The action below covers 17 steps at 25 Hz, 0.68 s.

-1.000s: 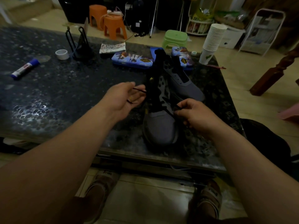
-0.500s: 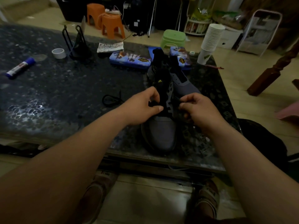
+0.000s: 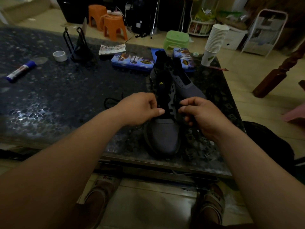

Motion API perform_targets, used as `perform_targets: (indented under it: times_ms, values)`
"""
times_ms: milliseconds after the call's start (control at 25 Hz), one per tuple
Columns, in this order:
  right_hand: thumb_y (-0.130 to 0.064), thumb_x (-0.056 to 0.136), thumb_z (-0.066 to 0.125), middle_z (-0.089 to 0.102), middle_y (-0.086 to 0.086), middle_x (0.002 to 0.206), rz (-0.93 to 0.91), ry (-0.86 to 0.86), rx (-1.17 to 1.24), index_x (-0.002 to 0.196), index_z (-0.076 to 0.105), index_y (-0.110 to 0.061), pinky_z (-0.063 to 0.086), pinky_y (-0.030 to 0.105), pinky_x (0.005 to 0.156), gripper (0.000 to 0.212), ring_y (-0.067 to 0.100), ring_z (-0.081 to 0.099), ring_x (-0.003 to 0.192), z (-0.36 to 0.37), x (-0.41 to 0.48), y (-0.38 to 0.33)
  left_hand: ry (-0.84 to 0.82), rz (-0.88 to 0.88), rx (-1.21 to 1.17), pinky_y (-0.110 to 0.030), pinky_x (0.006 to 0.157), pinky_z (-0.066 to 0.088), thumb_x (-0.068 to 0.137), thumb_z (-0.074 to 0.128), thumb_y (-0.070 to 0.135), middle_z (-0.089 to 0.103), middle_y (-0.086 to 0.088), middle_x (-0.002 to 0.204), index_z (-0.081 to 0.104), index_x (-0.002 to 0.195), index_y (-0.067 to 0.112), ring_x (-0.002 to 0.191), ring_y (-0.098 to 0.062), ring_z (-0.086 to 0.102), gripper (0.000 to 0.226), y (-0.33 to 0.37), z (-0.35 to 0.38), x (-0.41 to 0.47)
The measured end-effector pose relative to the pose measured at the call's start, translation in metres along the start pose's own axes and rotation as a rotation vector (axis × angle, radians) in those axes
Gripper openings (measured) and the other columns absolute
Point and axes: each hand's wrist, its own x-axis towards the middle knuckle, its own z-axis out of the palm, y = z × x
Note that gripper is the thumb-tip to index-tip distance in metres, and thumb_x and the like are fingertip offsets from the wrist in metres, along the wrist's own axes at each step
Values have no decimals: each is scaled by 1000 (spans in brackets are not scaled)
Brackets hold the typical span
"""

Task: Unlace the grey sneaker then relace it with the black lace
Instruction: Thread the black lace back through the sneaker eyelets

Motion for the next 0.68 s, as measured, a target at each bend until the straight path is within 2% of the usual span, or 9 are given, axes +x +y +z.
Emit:
perform_targets:
  times_ms: [40,120,240,320,400,480,560,600,680]
  values:
    - [-4,97,64,72,4,85,-5,-5,9,104,66,-13,47,26,52,12,12,56,57,2,0,0,-2,9,20,-32,62,46,98,65,48,63,9,72,62,83,24,67,-10,58,28,3,1,0]
    - [-3,97,63,73,4,85,-4,-12,18,104,66,-13,49,28,54,13,13,58,59,4,0,0,45,33,-120,-28,56,38,101,65,38,56,8,63,57,76,17,56,-6,49,33,5,2,2]
    - [-3,96,63,74,2,83,18,-9,10,107,67,-12,51,34,62,15,13,61,60,2,1,1,122,-56,-577,-26,59,40,103,58,22,64,-11,80,47,73,18,65,-11,49,32,6,7,4]
    - [-2,96,63,74,2,83,40,-15,18,106,67,-13,52,36,66,15,13,63,60,2,1,1,139,-174,-899,-28,69,50,103,51,13,75,-11,89,49,77,17,72,-14,59,27,10,17,4]
    - [-1,96,61,73,4,85,65,-46,43,106,66,-12,56,32,61,16,13,64,61,5,0,0,141,-292,-1217,-29,71,56,102,46,8,76,-7,80,53,82,15,68,-15,63,23,11,24,4]
    - [0,97,60,71,5,85,78,-74,58,110,64,-9,56,29,56,17,12,65,61,6,-1,1,166,-369,-1408,-28,64,53,100,44,6,69,-3,69,54,81,15,62,-16,59,24,7,28,6]
    - [1,97,60,70,5,85,85,-80,58,114,63,-7,57,28,56,19,11,66,61,5,-1,0,174,-326,-1239,-28,55,40,100,44,8,56,0,62,50,75,19,59,-16,46,28,1,30,8]
    - [0,98,59,70,6,87,84,-79,51,115,64,-6,57,28,57,19,11,67,61,5,-1,-1,159,-269,-1029,-30,55,35,102,46,14,51,0,64,48,75,20,60,-17,41,29,1,28,8]
    - [-1,98,59,70,6,89,77,-76,33,117,64,-6,58,29,58,20,11,67,63,4,-2,-1,110,-172,-532,-32,57,35,104,56,37,50,0,68,52,78,19,61,-15,45,32,4,22,6]
